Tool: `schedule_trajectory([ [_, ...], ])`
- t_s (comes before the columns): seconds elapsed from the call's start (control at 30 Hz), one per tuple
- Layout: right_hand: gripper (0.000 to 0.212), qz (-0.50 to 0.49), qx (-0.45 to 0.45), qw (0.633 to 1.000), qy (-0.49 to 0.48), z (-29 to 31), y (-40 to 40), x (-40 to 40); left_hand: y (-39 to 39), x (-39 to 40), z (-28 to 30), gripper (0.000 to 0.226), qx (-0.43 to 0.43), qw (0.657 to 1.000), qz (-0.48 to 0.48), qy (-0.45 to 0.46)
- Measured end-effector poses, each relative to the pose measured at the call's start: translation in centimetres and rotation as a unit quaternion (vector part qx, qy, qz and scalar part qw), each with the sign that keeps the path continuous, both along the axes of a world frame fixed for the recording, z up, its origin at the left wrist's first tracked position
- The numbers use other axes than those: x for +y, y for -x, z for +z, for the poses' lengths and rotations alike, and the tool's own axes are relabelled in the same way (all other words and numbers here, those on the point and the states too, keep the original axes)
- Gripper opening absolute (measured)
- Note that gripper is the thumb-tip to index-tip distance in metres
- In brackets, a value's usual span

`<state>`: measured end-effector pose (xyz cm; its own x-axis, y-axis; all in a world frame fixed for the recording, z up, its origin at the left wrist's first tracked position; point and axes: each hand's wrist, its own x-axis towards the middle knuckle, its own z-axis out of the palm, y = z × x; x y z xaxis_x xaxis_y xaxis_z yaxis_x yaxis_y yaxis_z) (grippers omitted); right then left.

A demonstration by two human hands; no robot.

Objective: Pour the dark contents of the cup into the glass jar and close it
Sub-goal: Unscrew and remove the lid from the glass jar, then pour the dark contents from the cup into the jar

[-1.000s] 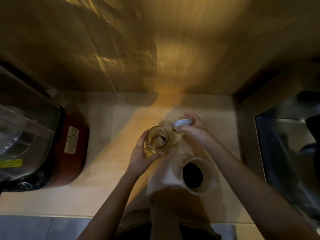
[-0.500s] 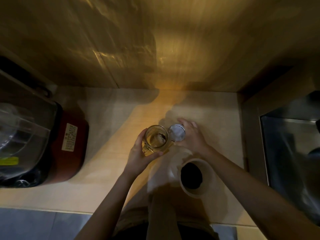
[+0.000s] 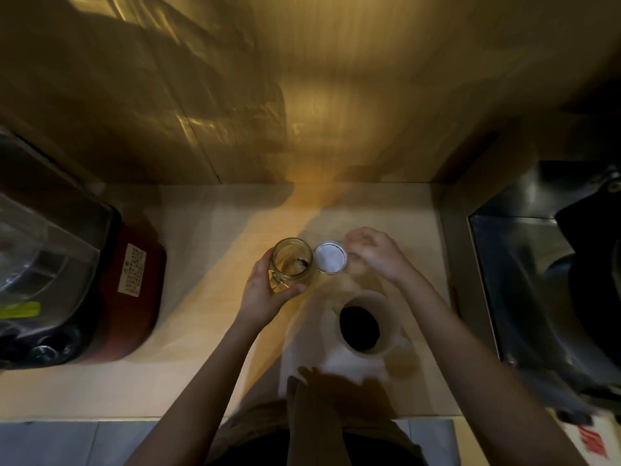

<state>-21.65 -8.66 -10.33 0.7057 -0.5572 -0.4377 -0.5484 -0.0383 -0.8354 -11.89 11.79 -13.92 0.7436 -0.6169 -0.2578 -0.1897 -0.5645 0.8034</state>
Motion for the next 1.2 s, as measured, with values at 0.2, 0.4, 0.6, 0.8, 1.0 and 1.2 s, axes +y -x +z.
schedule_trajectory([
  [0.2, 0.011, -0.150, -0.062, 0.987, -0.019, 1.6, 6.4, 3.1, 0.0, -0.1, 0.3, 0.096, 0.000, 0.999, 0.015, -0.031],
  [0.4, 0.010, -0.246, -0.105, 0.964, -0.003, 0.3, 11.2, 7.2, 0.0, -0.1, 0.2, 0.094, 0.011, 0.999, 0.019, -0.042],
  [0.6, 0.013, -0.290, -0.072, 0.954, 0.039, -2.1, 12.9, 9.9, 0.0, 0.3, 0.1, 0.097, 0.066, 0.998, 0.018, -0.019],
  [0.8, 0.043, -0.304, -0.094, 0.948, 0.034, -2.5, 12.6, 10.9, -0.1, 0.4, 0.4, 0.104, 0.090, 0.996, 0.021, -0.015],
  [1.0, 0.042, -0.365, -0.115, 0.924, -0.008, -1.8, 10.0, 9.6, -0.4, 0.4, -0.1, 0.104, 0.101, 0.994, 0.042, -0.028],
  [1.2, 0.037, -0.368, -0.144, 0.918, -0.012, -1.0, 7.7, 7.2, -0.4, 1.6, -0.2, 0.025, 0.133, 0.979, 0.142, 0.063],
])
